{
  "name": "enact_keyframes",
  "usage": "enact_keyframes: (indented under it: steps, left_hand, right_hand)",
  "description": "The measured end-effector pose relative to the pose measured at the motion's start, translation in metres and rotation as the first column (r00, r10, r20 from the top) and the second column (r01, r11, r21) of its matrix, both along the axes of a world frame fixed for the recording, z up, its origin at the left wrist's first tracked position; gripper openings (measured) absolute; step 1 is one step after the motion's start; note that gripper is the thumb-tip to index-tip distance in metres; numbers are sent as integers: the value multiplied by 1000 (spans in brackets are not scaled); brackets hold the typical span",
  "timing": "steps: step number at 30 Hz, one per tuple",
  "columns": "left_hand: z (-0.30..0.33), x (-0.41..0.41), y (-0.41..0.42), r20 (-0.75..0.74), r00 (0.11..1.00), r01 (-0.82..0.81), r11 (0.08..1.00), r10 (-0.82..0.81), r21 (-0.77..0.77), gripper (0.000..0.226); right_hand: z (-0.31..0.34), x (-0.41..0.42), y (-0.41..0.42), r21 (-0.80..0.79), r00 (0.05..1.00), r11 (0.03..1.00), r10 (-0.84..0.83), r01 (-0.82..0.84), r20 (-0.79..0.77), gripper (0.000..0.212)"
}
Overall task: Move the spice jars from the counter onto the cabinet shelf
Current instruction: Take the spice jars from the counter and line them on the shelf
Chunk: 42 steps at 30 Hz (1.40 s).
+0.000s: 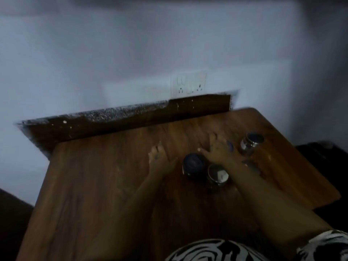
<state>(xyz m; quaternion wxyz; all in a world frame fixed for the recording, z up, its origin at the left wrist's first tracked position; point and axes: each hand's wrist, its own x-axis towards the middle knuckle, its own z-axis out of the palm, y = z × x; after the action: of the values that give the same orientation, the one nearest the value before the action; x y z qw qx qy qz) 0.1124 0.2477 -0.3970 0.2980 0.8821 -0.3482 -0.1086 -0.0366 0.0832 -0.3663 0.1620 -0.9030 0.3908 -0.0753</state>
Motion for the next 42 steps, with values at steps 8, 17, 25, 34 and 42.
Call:
enact_keyframes:
  steps: [8,17,25,34,42]
  left_hand:
    - [-61,-49,17,-38,998,54,998,-54,-13,81]
    - [-59,-98,11,38,994,105,975,-100,-194,108]
    - [-13,-124,-36,-393,852,160,888,-345,-431,103]
    - [7,-135,-59,-436,880,-36,889,-188,-456,71]
    - [18,-161,-89,-121,993,-57,864,-4,-500,82]
  right_hand:
    - [-63,-51,19,159,932,987,94,-39,-351,113]
    - [-11,-73,-17,286,1000,958,-7,-1,26,80]
    - [37,-62,-44,355,989,934,-13,-41,148,60]
    - [39,-68,-84,602,947,766,27,-226,321,64]
    - [37,-55,-93,403,970,903,51,-146,238,66]
